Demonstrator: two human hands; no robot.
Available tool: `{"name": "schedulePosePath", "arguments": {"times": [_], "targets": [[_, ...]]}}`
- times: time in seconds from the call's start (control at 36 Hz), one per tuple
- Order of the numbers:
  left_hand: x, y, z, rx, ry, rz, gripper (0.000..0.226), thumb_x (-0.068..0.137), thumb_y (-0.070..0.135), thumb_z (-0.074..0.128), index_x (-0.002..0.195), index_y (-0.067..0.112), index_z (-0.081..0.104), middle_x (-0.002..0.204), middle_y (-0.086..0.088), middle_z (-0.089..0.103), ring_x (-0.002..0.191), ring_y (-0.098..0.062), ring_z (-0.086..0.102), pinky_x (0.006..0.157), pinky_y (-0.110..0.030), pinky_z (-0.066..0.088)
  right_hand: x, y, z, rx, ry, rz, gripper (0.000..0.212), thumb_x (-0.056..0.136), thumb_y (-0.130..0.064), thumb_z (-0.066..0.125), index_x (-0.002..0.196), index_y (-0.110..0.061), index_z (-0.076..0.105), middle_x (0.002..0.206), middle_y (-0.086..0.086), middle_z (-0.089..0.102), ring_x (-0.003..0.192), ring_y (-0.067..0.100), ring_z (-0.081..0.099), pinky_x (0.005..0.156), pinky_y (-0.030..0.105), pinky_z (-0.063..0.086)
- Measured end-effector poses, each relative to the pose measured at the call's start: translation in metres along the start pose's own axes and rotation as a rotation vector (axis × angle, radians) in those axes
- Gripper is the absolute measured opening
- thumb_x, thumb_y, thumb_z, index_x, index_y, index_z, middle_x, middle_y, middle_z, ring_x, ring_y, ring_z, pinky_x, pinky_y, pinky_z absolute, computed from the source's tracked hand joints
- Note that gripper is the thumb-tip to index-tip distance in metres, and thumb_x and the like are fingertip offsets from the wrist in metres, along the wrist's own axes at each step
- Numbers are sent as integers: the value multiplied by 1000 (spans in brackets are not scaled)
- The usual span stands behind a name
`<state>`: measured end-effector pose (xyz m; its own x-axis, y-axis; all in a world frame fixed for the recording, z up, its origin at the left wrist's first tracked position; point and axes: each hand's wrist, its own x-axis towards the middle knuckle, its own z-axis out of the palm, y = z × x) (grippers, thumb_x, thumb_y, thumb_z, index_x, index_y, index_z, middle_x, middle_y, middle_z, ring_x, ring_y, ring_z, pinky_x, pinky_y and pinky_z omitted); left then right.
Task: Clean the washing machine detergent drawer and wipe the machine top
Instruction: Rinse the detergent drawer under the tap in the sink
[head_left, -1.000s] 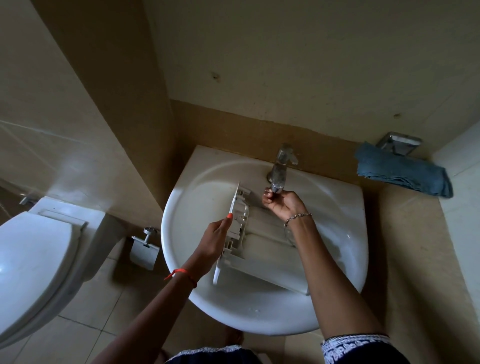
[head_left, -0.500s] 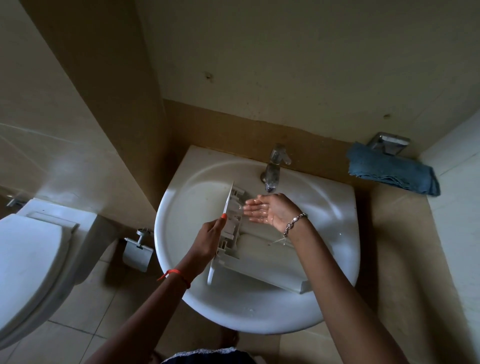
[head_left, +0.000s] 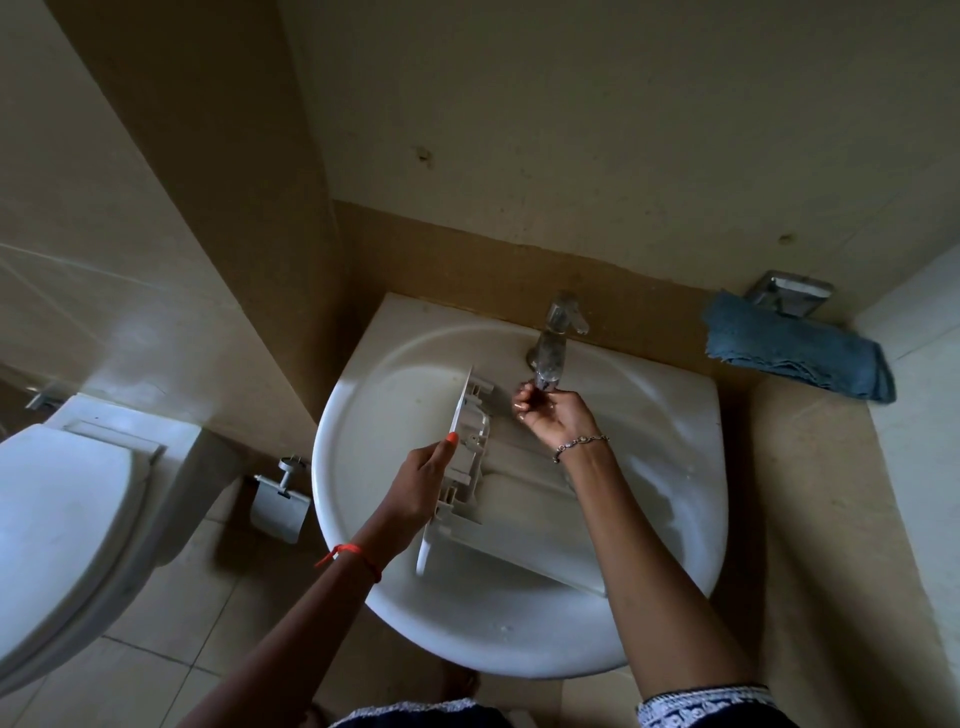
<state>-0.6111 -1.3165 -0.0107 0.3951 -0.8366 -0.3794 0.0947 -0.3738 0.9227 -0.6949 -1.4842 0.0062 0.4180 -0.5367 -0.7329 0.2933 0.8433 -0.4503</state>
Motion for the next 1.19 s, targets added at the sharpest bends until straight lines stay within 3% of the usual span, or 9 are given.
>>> {"name": "schedulePosePath", "arguments": {"times": [0.08, 0.19, 0.39, 0.5, 0.61, 0.78, 1.0, 1.11, 1.19], "targets": [[1, -1, 0, 15, 8, -7, 32, 96, 49, 29, 94, 24, 49, 84, 6, 30, 70, -2, 31, 62, -12, 28, -6, 6, 2, -119, -40, 51, 19, 68, 7, 30, 66, -10, 37, 50, 9, 45, 59, 14, 33, 54, 22, 26], [0, 1, 1, 18, 18, -2, 27, 97, 44, 30, 82, 29, 47, 78, 12, 28, 67, 2, 30, 59, -11, 29, -9, 12, 11, -157, -38, 26, 33, 96, 2, 25, 73, -2, 49, 66, 14, 56, 67, 22, 51, 51, 27, 50], [0, 1, 0, 43, 28, -24, 27, 98, 44, 30, 98, 27, 51, 81, 8, 30, 69, -5, 32, 60, -15, 26, -19, 26, 41, -305, -72, -133, 27, 99, -5, 34, 111, 9, 54, 126, 23, 53, 126, 33, 47, 96, 33, 41], [0, 2, 0, 39, 14, -24, 39, 93, 51, 29, 104, 23, 55, 88, 1, 35, 76, -11, 38, 61, -14, 29, -19, 27, 38, -376, 40, -221, 24, 98, -5, 39, 110, 7, 55, 129, 20, 53, 122, 29, 50, 103, 32, 39], [-1, 3, 1, 23, 15, -12, 40, 98, 43, 29, 116, 20, 55, 88, 1, 43, 81, -10, 45, 67, -11, 33, -25, 20, 18, -280, 92, -70, 28, 98, -4, 33, 77, 1, 51, 90, 19, 58, 87, 30, 57, 90, 34, 45], [-3, 3, 1, 16, 8, -15, 28, 97, 44, 29, 83, 31, 50, 79, 11, 29, 67, 1, 29, 59, -13, 26, -13, 7, -14, 84, 85, 39, 36, 101, -11, 25, 85, 8, 51, 85, 24, 54, 82, 34, 54, 107, 41, 35], [-6, 4, 1, -16, 72, 20, 37, 87, 62, 45, 91, 31, 65, 91, -3, 43, 83, -16, 42, 69, -27, 37, 3, -3, -1, 160, 81, 26, 29, 96, 0, 24, 80, 5, 48, 78, 17, 48, 70, 25, 47, 65, 31, 41], [-11, 6, 4, 15, 288, 96, 29, 94, 33, 51, 111, 15, 65, 95, 5, 59, 84, -9, 55, 71, -15, 42, 3, -2, 8, 107, 29, 16, 18, 66, 6, 29, 69, -4, 43, 70, 9, 42, 62, 18, 38, 57, 25, 29], [-12, 3, 4, 58, 320, 45, 20, 95, 36, 46, 90, 19, 56, 83, 3, 51, 79, -14, 47, 64, -23, 34, -2, 0, 9, 56, -16, 26, 18, 62, 6, 29, 67, -7, 41, 60, 10, 44, 60, 15, 34, 56, 24, 26]]}}
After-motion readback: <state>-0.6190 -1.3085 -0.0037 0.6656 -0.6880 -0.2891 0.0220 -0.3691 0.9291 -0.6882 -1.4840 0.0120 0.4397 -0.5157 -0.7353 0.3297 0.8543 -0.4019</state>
